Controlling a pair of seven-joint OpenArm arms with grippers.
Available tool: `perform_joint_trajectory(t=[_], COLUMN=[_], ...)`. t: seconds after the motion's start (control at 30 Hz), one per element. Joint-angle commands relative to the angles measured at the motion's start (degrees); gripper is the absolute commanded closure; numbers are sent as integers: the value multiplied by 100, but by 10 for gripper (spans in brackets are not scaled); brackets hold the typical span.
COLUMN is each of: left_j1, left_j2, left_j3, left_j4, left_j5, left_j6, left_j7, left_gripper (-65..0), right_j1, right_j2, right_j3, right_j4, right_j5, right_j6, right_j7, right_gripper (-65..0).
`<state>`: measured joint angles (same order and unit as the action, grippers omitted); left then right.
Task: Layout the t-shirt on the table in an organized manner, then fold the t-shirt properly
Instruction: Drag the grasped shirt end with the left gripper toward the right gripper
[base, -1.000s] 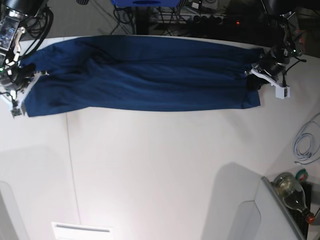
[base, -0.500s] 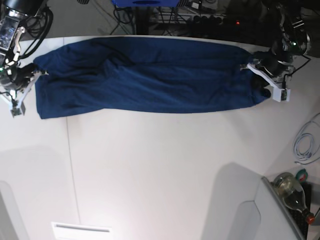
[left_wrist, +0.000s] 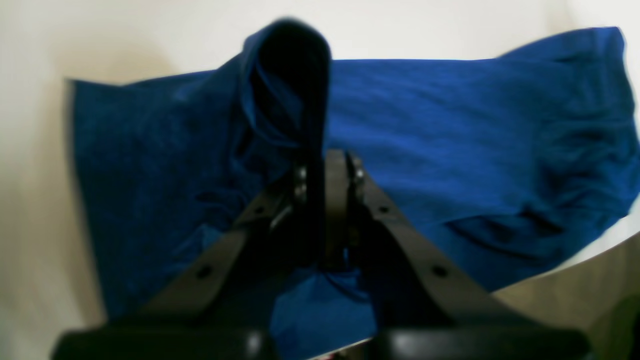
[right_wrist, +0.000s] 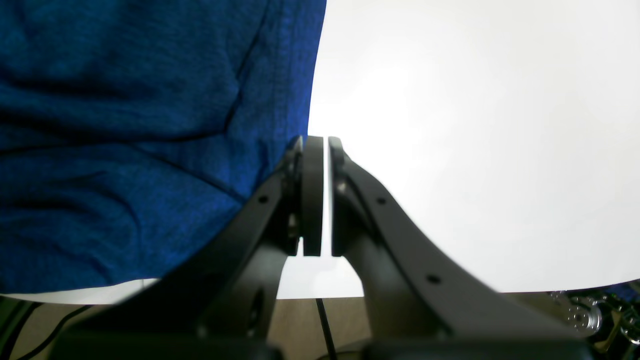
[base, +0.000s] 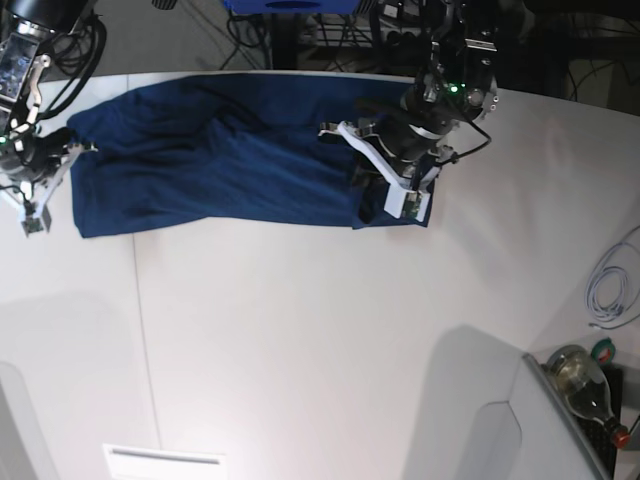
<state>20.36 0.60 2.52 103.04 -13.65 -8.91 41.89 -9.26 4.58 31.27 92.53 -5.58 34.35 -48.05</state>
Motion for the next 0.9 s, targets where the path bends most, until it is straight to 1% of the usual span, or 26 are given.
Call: perform_joint_trajectory(t=[0.0,0.1,0.2,0.37,0.47,0.57,0.63,0.87], left_j1=[-115,-273,-379,-528,-546,-563,-634,-801], left_j2=[15,120,217,234,366,393,472,507], left_j3=[130,420,570,763,737,754,772,789], left_j4=[-6,-357,-665,-911,-911,-911,-911,-1351], left_j5=[-37,-37,-20,-55,-20,-20,-20,-55], left_j6=[60,95,95,95,95,95,95,95], left_j7=[-88,-88,-88,-97,-97,-97,-88,-88], left_gripper=[0,0,0,0,0,0,0,0], right_j1=[51,51,51,51,51,51,51,51], right_j2=[74,83,83,83,83,83,83,83], right_j3=[16,16,16,16,16,16,16,16], right_j4=[96,96,96,96,96,96,96,88], right_j5=[18,18,18,18,18,18,18,18], right_j6=[7,7,7,7,7,7,7,7], right_j7=[71,71,71,71,71,71,71,71], right_gripper=[-14,-14,-14,-14,-14,-14,-14,-14])
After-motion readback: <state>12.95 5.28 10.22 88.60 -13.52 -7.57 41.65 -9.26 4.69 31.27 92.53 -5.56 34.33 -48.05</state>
